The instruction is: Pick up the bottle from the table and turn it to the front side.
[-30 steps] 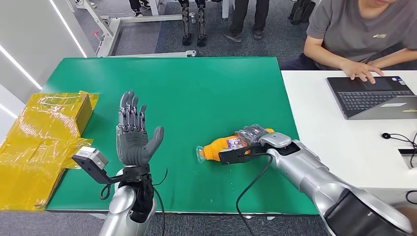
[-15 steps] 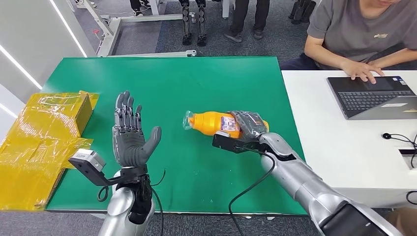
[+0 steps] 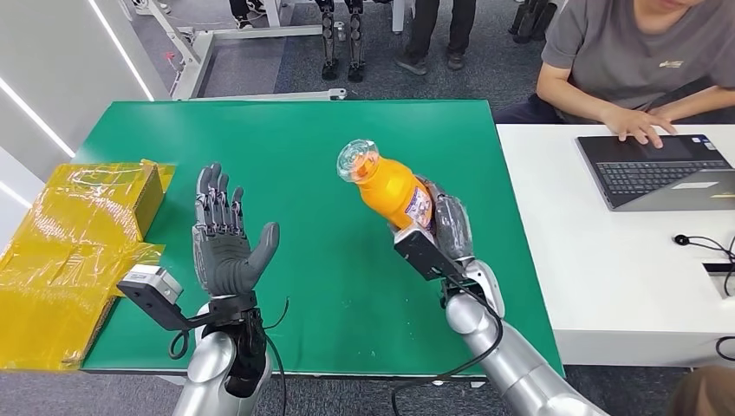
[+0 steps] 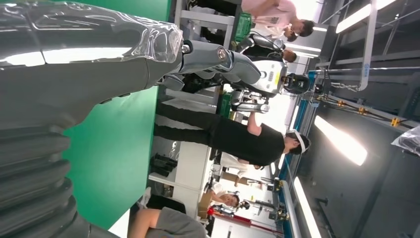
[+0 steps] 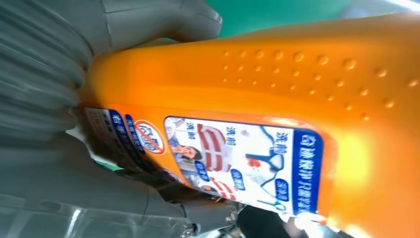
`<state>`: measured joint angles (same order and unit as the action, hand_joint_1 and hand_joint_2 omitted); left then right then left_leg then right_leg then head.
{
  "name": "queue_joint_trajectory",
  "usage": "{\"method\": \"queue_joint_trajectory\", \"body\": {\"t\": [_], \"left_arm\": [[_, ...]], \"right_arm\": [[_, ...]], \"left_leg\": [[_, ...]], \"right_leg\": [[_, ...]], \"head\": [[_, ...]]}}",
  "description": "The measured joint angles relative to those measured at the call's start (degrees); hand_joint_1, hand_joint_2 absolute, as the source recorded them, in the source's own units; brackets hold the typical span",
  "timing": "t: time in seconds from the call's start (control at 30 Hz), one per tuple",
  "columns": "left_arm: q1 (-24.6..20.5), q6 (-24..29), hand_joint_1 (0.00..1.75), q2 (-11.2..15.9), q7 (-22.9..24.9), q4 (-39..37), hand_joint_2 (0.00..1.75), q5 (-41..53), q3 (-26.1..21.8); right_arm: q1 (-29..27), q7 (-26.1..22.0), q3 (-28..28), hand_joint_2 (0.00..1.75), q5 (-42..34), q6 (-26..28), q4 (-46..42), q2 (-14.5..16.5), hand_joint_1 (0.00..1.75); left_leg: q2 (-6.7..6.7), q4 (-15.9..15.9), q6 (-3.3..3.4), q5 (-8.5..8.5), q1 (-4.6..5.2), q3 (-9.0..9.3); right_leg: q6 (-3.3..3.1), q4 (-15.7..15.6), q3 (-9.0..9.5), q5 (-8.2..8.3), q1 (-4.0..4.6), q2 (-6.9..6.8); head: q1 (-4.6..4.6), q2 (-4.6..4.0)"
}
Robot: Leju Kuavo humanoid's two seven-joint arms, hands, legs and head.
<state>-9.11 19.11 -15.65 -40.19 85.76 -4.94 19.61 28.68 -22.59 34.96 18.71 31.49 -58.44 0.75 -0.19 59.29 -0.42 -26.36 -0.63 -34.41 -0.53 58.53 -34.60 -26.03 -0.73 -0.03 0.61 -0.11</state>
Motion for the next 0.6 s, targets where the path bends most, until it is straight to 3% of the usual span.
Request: {"method": "queue_joint_trajectory", "body": {"t": [0.13, 0.23, 0.47, 0.6], "left_arm": [[0.0, -3.8, 0.00, 0.0, 0.0, -0.1, 1.75, -2.2, 0.0], [-0.1, -6.7, 0.00, 0.0, 0.0, -0.7, 1.75, -3.4, 0.3], [-0.9, -9.5, 0.00, 0.0, 0.0, -3.4, 1.75, -2.3, 2.1], [-1.9, -11.2, 0.00, 0.0, 0.0, -5.3, 1.75, -1.1, 3.7]], "right_arm": [[-3.2, -8.9, -1.5, 1.75, -2.3, 6.8, -3.1, 1.2, 1.75], [-5.6, -12.6, -2.6, 1.75, -3.8, 8.3, -5.3, 2.2, 1.75], [-8.1, -13.4, -5.2, 1.75, -2.9, 8.5, -7.1, 4.0, 1.75], [-8.6, -11.0, -5.3, 1.75, -2.0, 7.8, -7.1, 4.2, 1.75]], "left_leg": [[0.00, 0.0, 0.00, 0.00, 0.00, 0.00], [0.02, 0.0, -0.02, -0.03, 0.00, 0.00], [0.04, 0.0, -0.02, -0.03, 0.00, 0.00], [0.04, 0.0, -0.02, -0.03, 0.00, 0.00]], "right_leg": [[0.00, 0.0, -0.02, 0.00, 0.00, 0.01], [-0.02, 0.0, -0.06, -0.01, 0.00, 0.03], [-0.02, 0.0, -0.06, -0.02, 0.00, 0.04], [-0.02, 0.0, -0.05, -0.01, 0.00, 0.04]], "head": [[0.00, 0.00], [0.00, 0.00], [0.00, 0.00], [0.00, 0.00]]}}
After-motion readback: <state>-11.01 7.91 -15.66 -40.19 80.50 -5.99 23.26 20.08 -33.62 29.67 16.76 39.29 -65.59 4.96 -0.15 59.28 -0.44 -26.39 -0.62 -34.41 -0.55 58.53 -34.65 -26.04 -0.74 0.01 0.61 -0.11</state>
